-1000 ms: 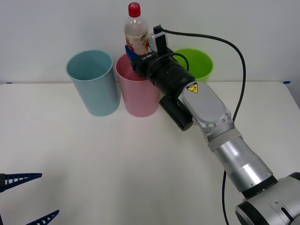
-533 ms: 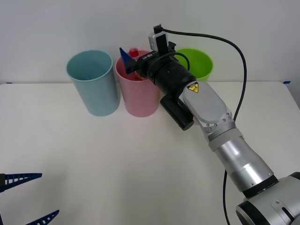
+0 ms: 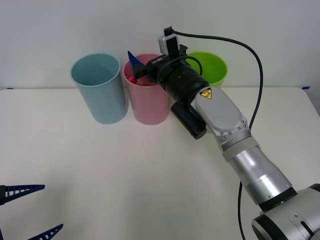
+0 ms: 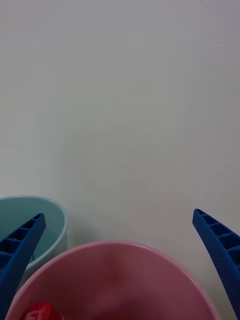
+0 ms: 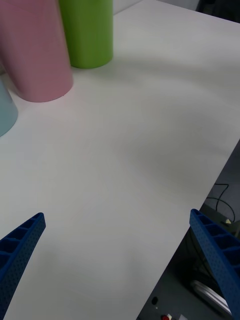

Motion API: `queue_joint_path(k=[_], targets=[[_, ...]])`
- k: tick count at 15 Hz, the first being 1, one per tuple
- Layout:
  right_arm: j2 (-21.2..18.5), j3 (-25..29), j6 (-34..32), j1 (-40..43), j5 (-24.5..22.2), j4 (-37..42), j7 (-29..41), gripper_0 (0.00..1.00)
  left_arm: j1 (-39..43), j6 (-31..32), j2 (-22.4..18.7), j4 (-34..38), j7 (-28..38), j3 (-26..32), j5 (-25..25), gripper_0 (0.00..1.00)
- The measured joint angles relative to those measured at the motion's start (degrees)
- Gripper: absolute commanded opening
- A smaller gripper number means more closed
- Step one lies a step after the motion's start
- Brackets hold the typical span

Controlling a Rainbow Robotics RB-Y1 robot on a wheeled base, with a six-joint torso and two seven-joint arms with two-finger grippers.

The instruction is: Put cans in the blue bin and PET bottles in the pink bin and trash in the green bin.

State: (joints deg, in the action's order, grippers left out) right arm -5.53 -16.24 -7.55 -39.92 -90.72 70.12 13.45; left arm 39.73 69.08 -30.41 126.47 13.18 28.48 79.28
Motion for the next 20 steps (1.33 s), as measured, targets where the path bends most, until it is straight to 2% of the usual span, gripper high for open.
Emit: queue_joint_path(k=[5, 7, 11, 15, 17, 20], targets=[[-1.58, 0.17, -2.43, 0.19, 0.84, 4.38, 1.12, 1.0, 0.0, 0.0, 0.0, 0.0, 0.0, 0.0, 0.0, 1.0], [-3.27, 0.21, -4.73, 0.91, 3.23, 6.81, 1.74, 1.0, 0.0, 0.0, 0.0, 0.0, 0.0, 0.0, 0.0, 1.0], [-8.8, 0.17, -9.61, 5.53, 9.75, 14.86, 2.05, 1.0, 0.0, 0.0, 0.0, 0.0, 0.0, 0.0, 0.0, 1.0], [-16.42, 0.44, -12.24, 13.35, 16.73, 26.47, 2.28, 1.0, 0.0, 0.0, 0.0, 0.0, 0.0, 0.0, 0.0, 1.0], [-19.32, 2.62, -15.03, 18.14, 19.67, 31.61, 2.28, 1.0, 0.0, 0.0, 0.0, 0.0, 0.0, 0.0, 0.0, 1.0], [-20.03, 9.44, -24.27, 25.41, 20.43, 36.23, 2.28, 1.0, 0.0, 0.0, 0.0, 0.0, 0.0, 0.0, 0.0, 1.0]])
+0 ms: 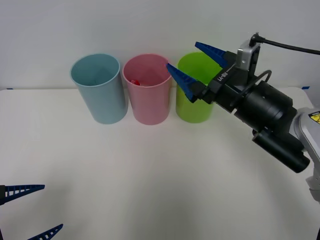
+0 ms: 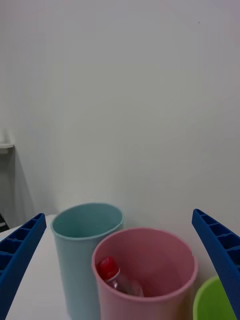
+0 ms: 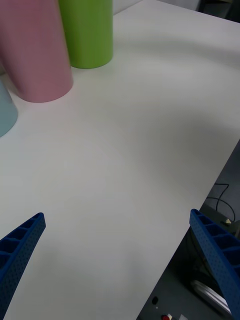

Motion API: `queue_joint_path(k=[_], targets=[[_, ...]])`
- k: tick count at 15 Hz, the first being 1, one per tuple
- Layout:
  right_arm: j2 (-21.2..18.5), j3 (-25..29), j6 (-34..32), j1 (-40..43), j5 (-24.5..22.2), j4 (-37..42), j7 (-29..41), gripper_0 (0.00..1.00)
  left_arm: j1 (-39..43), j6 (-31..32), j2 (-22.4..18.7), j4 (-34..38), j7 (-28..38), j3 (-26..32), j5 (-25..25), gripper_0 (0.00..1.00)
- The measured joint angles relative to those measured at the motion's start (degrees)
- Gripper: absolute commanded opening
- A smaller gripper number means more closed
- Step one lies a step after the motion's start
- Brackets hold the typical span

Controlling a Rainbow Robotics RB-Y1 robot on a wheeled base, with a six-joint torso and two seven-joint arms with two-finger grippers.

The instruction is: Put cans in the blue bin and PET bottles in the pink bin and trash in the green bin.

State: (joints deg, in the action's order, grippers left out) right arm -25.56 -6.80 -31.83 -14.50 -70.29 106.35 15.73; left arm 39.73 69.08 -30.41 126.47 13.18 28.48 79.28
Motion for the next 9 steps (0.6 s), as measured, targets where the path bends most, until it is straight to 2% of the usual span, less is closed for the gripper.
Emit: queue_joint_path(k=[5, 9], targets=[[0.09, 9.42, -14.71, 9.52, 1.9, 3.68, -0.54, 1.0, 0.0, 0.0, 0.0, 0.0, 0.0, 0.0, 0.0, 1.0], [0.12, 15.02, -23.99, 17.02, 2.18, 5.67, -0.97, 1.0, 0.0, 0.0, 0.0, 0.0, 0.0, 0.0, 0.0, 1.0]])
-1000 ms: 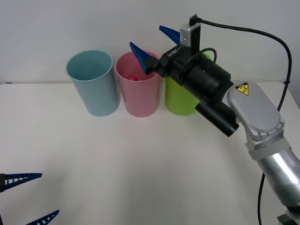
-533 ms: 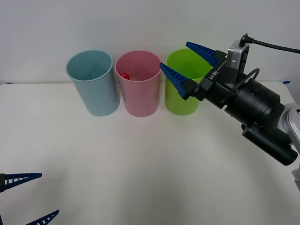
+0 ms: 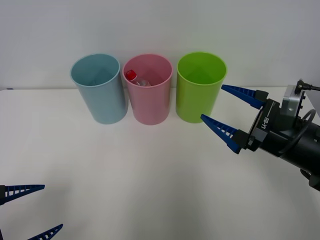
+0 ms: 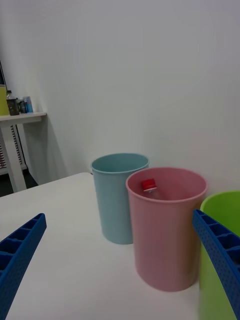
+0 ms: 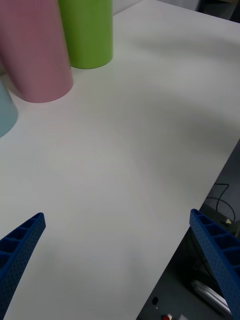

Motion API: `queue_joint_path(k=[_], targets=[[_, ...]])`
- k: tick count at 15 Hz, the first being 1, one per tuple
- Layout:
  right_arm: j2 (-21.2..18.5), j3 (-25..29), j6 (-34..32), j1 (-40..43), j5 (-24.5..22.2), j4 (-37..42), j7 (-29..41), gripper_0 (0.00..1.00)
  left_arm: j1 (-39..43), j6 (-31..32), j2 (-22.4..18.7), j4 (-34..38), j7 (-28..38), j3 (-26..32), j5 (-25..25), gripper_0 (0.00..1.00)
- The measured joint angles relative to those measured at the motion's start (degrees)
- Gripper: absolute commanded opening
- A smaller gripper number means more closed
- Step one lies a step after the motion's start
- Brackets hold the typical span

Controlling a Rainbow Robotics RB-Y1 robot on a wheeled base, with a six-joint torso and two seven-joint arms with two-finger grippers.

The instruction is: Put cans in the blue bin and PET bottles in the pink bin and trash in the green bin.

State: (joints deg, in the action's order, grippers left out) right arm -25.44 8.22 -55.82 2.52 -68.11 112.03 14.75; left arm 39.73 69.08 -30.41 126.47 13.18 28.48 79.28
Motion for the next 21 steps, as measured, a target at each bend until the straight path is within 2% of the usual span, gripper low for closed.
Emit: queue_joint_path(k=[3, 7, 14, 21], targets=[[0.03, 1.93, -4.51, 4.77, -0.16, 0.64, -1.35, 1.0, 0.0, 0.0, 0.0, 0.0, 0.0, 0.0, 0.0, 1.0], [0.03, 2.27, -6.91, 9.28, -1.18, 0.84, -3.8, 1.0, 0.0, 0.0, 0.0, 0.0, 0.0, 0.0, 0.0, 1.0], [-0.17, 7.71, -14.9, 13.71, -7.12, 1.01, -5.68, 1.0, 0.0, 0.0, 0.0, 0.0, 0.0, 0.0, 0.0, 1.0], [-3.69, 8.12, -15.89, 16.27, -7.98, 1.01, -6.64, 1.0, 0.0, 0.0, 0.0, 0.0, 0.0, 0.0, 0.0, 1.0]])
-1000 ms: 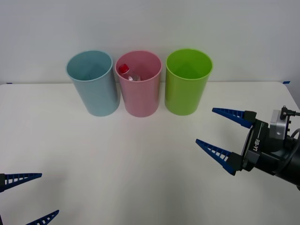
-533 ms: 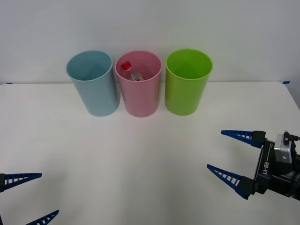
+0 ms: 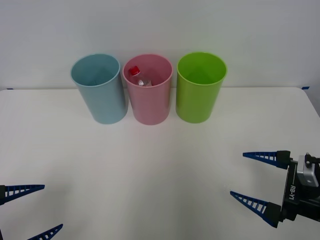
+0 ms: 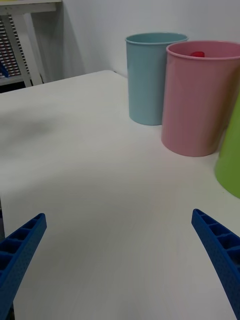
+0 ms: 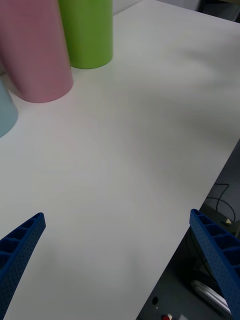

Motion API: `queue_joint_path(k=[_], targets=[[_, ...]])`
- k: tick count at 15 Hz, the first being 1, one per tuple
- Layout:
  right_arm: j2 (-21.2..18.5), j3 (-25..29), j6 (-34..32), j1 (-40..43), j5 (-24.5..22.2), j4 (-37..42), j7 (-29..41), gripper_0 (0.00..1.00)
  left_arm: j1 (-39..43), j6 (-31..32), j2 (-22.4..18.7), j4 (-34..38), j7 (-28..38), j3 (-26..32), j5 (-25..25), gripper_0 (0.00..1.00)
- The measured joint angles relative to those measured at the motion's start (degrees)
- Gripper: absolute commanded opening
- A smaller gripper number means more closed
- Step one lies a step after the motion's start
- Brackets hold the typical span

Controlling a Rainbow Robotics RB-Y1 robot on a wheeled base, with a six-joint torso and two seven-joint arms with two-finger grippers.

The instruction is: Put cans in the blue bin and PET bottles in the pink bin and trash in the green bin.

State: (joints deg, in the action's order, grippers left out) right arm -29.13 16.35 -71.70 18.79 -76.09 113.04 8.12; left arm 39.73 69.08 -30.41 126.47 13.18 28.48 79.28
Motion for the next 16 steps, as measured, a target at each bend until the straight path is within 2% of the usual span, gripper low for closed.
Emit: queue_joint_path(k=[12, 16], targets=[[0.48, 0.35, 0.25, 1.97, -2.65, -0.04, 2.45, 1.0, 0.0, 0.0, 0.0, 0.0, 0.0, 0.0, 0.0, 1.0], [2.06, 0.33, 0.41, 2.83, -2.65, -0.75, 2.0, 1.0, 0.0, 0.0, 0.0, 0.0, 0.0, 0.0, 0.0, 1.0]])
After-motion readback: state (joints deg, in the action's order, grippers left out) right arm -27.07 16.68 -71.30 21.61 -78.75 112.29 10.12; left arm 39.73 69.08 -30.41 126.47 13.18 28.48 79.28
